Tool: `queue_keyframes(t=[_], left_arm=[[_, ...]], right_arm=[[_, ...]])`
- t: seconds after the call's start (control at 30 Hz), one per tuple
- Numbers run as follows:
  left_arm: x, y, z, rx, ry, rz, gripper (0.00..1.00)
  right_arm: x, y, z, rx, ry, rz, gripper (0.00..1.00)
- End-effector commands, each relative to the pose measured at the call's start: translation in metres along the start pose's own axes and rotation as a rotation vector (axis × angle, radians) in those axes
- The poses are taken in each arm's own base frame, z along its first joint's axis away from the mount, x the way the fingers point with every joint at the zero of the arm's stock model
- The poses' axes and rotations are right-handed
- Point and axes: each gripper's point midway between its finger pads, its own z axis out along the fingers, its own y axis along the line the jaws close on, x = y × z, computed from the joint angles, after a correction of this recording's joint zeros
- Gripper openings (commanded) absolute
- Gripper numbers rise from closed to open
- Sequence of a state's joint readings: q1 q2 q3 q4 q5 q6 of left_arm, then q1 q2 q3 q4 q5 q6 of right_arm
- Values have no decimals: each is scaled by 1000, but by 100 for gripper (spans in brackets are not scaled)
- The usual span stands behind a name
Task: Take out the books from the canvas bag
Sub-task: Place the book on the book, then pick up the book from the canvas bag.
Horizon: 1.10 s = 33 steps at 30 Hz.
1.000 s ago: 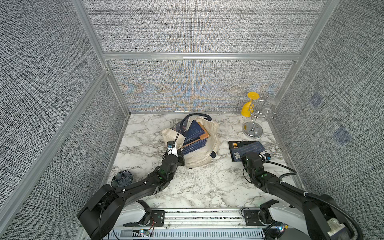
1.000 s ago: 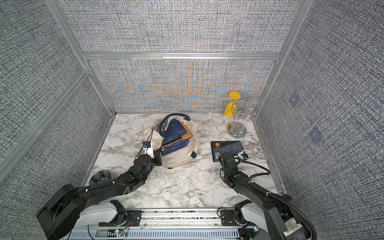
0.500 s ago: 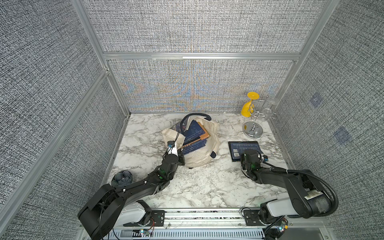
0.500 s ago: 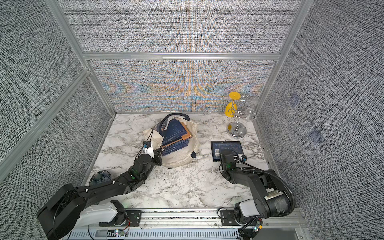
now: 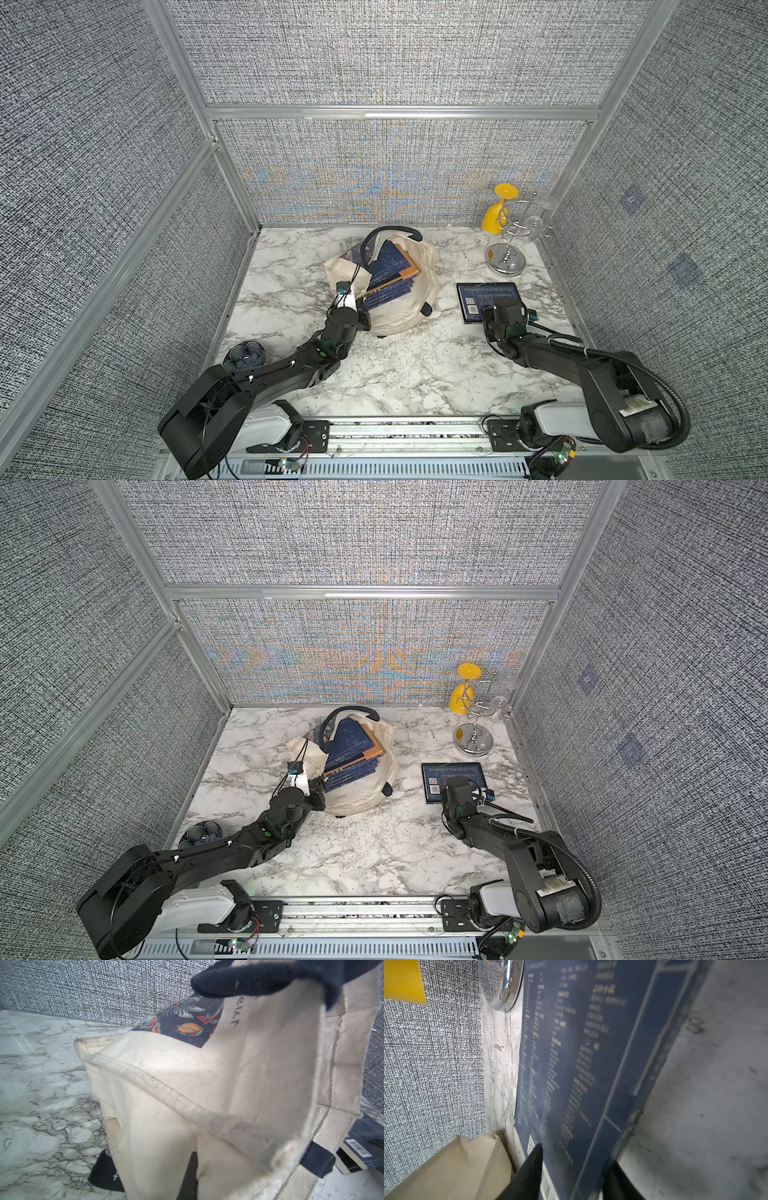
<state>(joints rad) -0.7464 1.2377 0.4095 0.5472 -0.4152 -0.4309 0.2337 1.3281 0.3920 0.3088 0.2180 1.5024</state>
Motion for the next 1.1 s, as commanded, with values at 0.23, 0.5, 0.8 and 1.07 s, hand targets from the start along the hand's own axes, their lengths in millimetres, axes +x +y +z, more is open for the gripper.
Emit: queue_keyframes(t=[0.23, 0.5, 0.8, 1.07], left_arm=[[-3, -2, 1, 0, -7, -5, 0], [-6, 0, -1, -3, -19, -5, 0], [-8, -2, -2, 9, -26, 1, 0], [-10, -4, -4, 26, -35, 5, 0]], right_arm=[[1, -5, -23, 76, 50, -100, 79], [17, 33, -55, -6, 143, -302, 86], [93, 109, -98, -260, 297, -637, 87], [190, 147, -119, -419, 432, -852, 87]])
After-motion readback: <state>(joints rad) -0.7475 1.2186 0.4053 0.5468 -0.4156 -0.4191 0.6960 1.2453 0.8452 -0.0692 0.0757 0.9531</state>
